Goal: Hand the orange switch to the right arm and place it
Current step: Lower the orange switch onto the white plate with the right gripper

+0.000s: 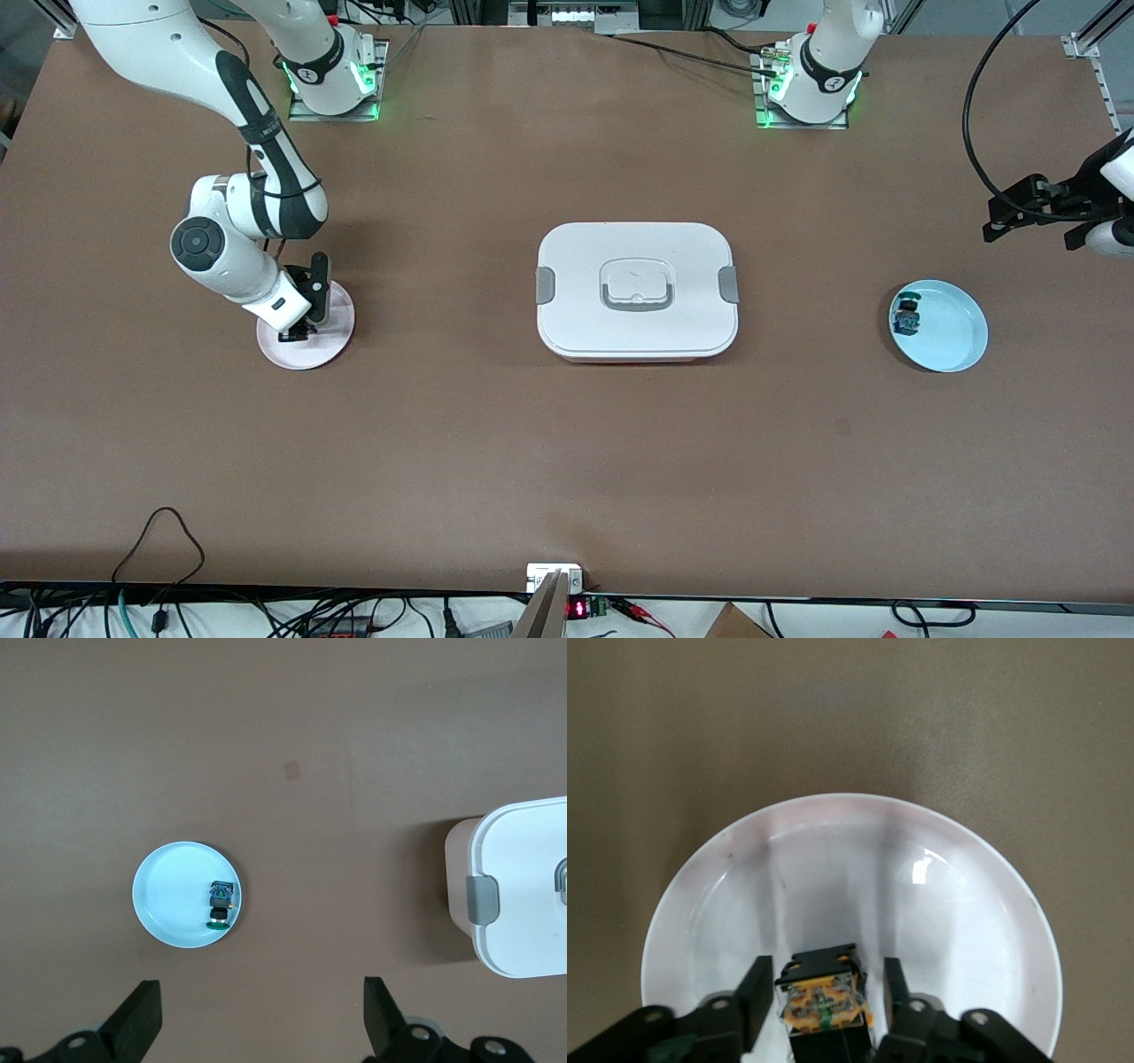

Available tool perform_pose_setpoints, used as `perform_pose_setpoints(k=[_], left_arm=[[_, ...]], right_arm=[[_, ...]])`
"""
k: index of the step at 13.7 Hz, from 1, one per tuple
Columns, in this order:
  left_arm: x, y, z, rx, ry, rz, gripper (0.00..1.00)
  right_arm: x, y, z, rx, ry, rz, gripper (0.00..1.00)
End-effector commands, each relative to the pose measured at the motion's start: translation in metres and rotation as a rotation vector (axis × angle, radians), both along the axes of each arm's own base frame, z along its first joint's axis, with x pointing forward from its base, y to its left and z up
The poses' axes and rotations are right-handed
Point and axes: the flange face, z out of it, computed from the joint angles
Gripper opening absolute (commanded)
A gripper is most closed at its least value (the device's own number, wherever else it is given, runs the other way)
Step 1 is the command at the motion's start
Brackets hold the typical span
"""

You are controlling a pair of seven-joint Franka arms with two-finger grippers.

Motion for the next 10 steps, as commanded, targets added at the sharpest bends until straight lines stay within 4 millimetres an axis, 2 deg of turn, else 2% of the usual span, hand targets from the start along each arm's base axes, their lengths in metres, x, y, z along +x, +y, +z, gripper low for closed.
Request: perform_pose_setpoints(k=[1,2,6,10], left_arm=[[0.006,0.004,0.002,0.022,-0.003,0.006,1.00],[0.006,0.004,0.003,0.020,-0.005,0.006,1.00],[0.006,0.004,0.003,0.020,-0.005,0.006,1.00],[0.006,0.004,0.003,0.020,-0.006,0.006,1.00]], right_arm=[[0.001,0.007,0.020,0.007,0.000,0.010,1.00],[0.002,0.008,0.028,0.011,0.001,0.007,1.00],[0.021,0.011,0.086,0.016,-0.017,-0.060,1.00],[0.048,0.014,0.163,0.032,-0.024,-0.141,1.00]])
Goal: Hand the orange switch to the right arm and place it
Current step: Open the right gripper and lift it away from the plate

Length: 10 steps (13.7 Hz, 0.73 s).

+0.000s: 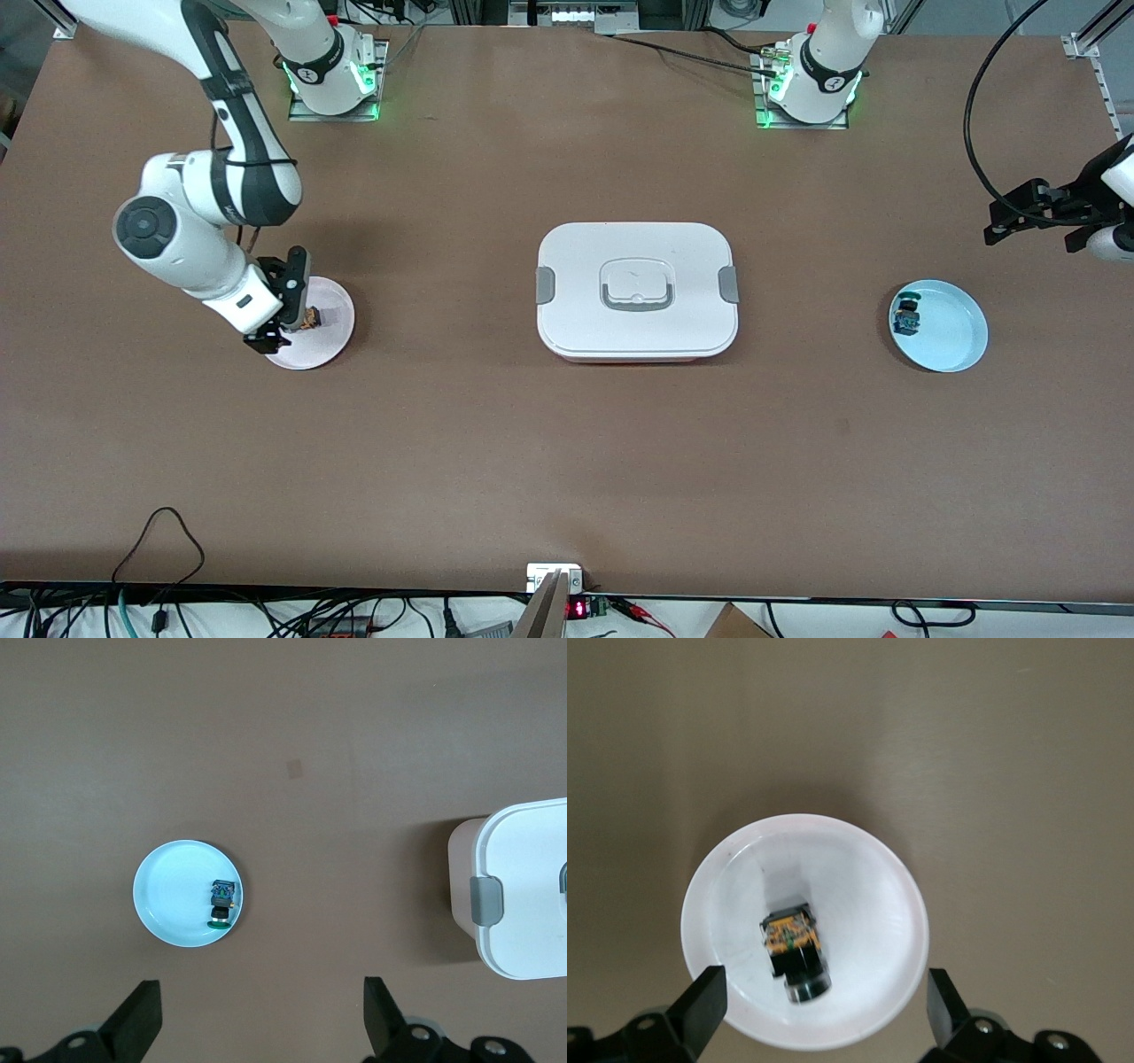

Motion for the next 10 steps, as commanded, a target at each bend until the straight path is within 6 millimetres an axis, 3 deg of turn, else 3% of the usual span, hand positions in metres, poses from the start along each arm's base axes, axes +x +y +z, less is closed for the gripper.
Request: perform_pose_setpoints(k=[1,4,7,10], left_arm=[[0.004,0.002,0.006,0.020,-0.011,0.001,1.00],[0.004,0.001,0.006,0.018,-0.011,0.001,1.00],[0.004,0.001,0.006,0.017,-0.011,0.002,1.00],[0.004,0.001,0.006,0.018,-0.011,0.001,1.00]], right_arm=[[0.014,0.006,0.056,0.054,0.014,-0.107,1.00],[0.022,0.006,0.108,0.103,0.039,-0.266,1.00],[0.023,0.001,0.147,0.118,0.066,-0.492,1.00],[0.021,-0.006,0.162,0.102,0.096,-0.684,1.00]])
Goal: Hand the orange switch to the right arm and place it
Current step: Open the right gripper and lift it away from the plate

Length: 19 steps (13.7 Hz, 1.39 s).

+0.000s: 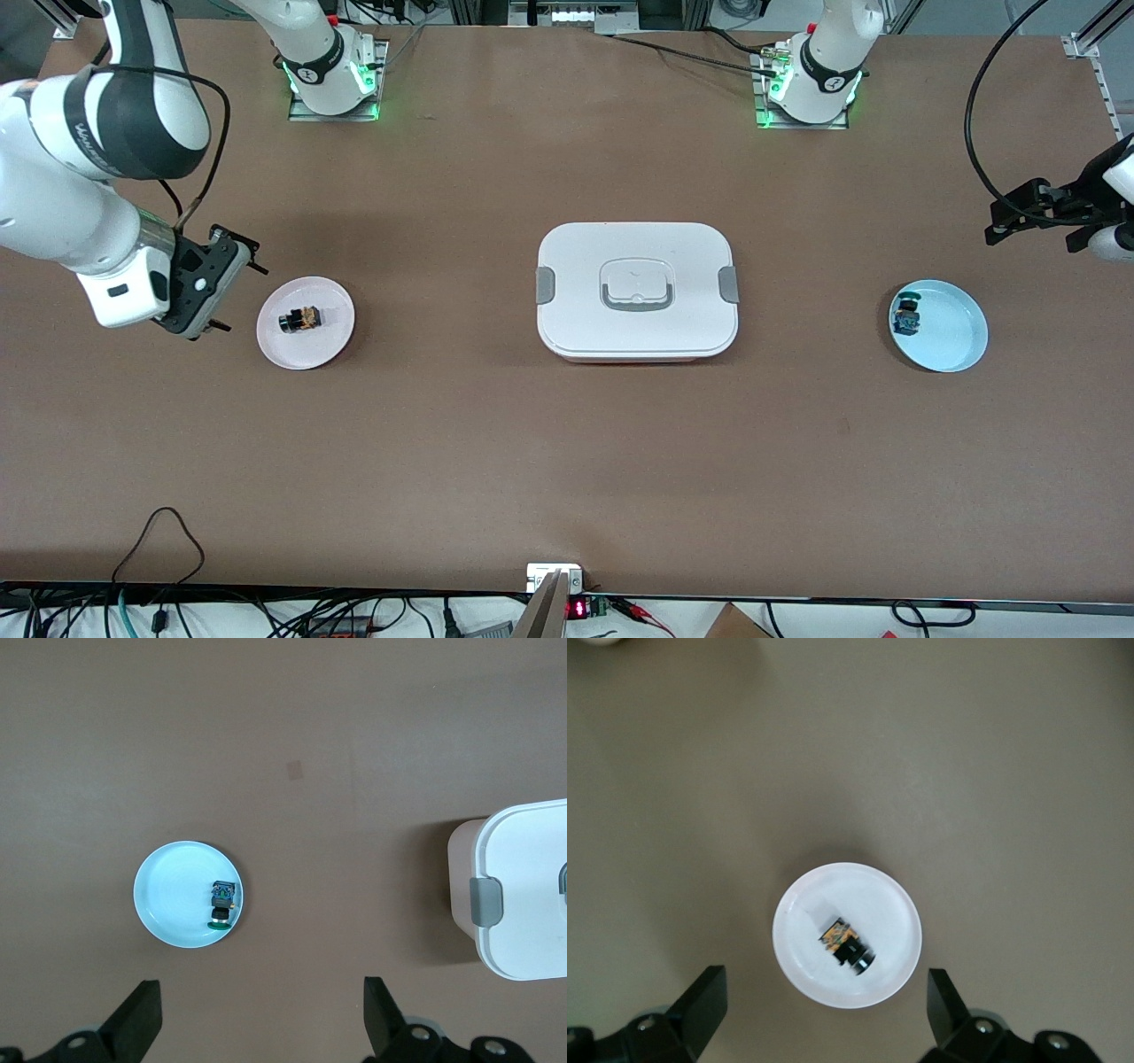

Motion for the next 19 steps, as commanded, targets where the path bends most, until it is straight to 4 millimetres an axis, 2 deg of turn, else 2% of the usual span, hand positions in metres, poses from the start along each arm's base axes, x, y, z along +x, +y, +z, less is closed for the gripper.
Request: perform_pose_setpoints(k=[1,6,8,10,12,14,16,17,19], left_arm=[[0.004,0.001,0.005,0.018,-0.009,0.001,1.00],[0.004,0.002,0.004,0.017,-0.007,0.003,1.00],[0.004,0.001,0.004,0.017,-0.007,0.001,1.00],[0.004,0.002,0.004,0.017,-0.007,0.003,1.00],[0.005,0.002,0.003,0.017,-0.006,0.003,1.00],[0.004,0.002,0.004,0.017,-0.007,0.003,1.00],[0.005,0.003,0.003,0.017,-0.006,0.004,1.00],[0.005,0.003,0.003,0.017,-0.006,0.004,1.00],[0.005,0.002,0.003,0.017,-0.006,0.003,1.00]], right_arm=[[-0.005,-0.007,0.012,0.002,0.056,-0.167,1.00],[-0.019,-0.001,0.036,-0.070,0.212,-0.652,1.00],[-0.023,0.001,0.046,-0.099,0.260,-0.740,1.00],[-0.029,-0.001,0.075,-0.134,0.301,-0.807,1.00],[-0.034,-0.008,0.106,-0.155,0.301,-0.798,1.00],[-0.032,-0.047,0.114,-0.161,0.267,-0.837,1.00],[-0.020,-0.089,0.112,-0.140,0.193,-0.921,1.00],[-0.020,-0.097,0.101,-0.150,0.203,-0.946,1.00],[-0.021,-0.096,0.088,-0.160,0.207,-1.007,1.00]])
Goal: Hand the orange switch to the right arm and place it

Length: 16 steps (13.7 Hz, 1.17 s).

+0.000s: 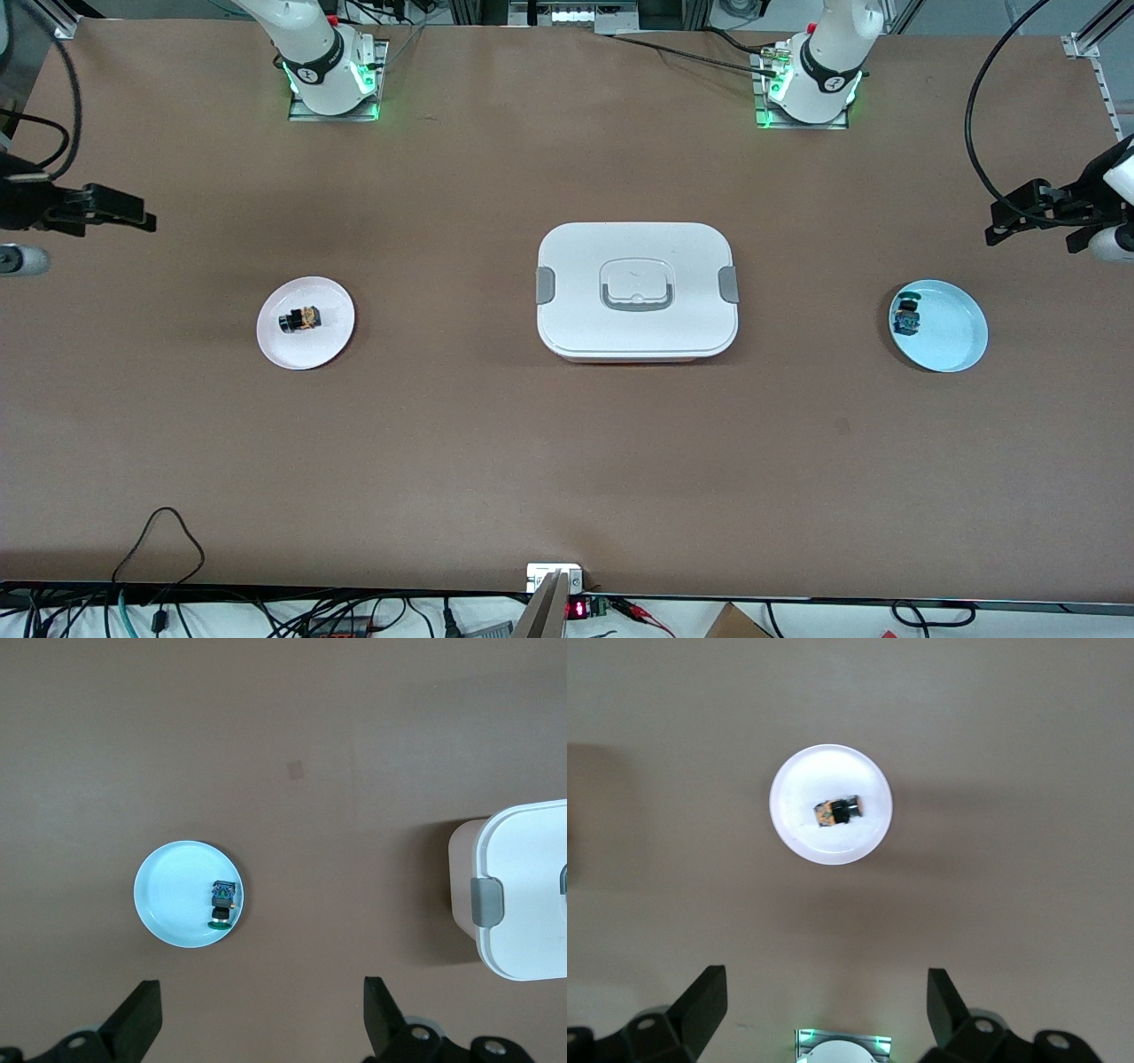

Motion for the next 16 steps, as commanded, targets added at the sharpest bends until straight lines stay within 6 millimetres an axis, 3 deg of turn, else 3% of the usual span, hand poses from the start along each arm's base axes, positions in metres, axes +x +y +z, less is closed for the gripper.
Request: perform_pose_setpoints(k=[1,3,6,11,16], left_arm=[[0.004,0.002,0.004,0.015,-0.007,0.003,1.00],[0.004,0.002,0.004,0.017,-0.007,0.003,1.00],[0.004,0.002,0.004,0.015,-0.007,0.003,1.00],[0.005,0.002,0.002,0.015,-0.004,0.003,1.00],[0.006,0.002,0.001,0.015,-0.002,0.003,1.00]], right_arm=[[0.003,0.013,-0.010,-0.046,-0.015,-0.029,1.00],[0.006,0.024,-0.012,-0.085,-0.041,-0.002,1.00],[0.012,0.021,-0.018,-0.087,-0.104,-0.007,1.00],[-0.024,0.019,-0.018,-0.066,-0.170,0.012,1.00],[-0.027,0.020,-0.010,-0.065,-0.148,-0.002,1.00]])
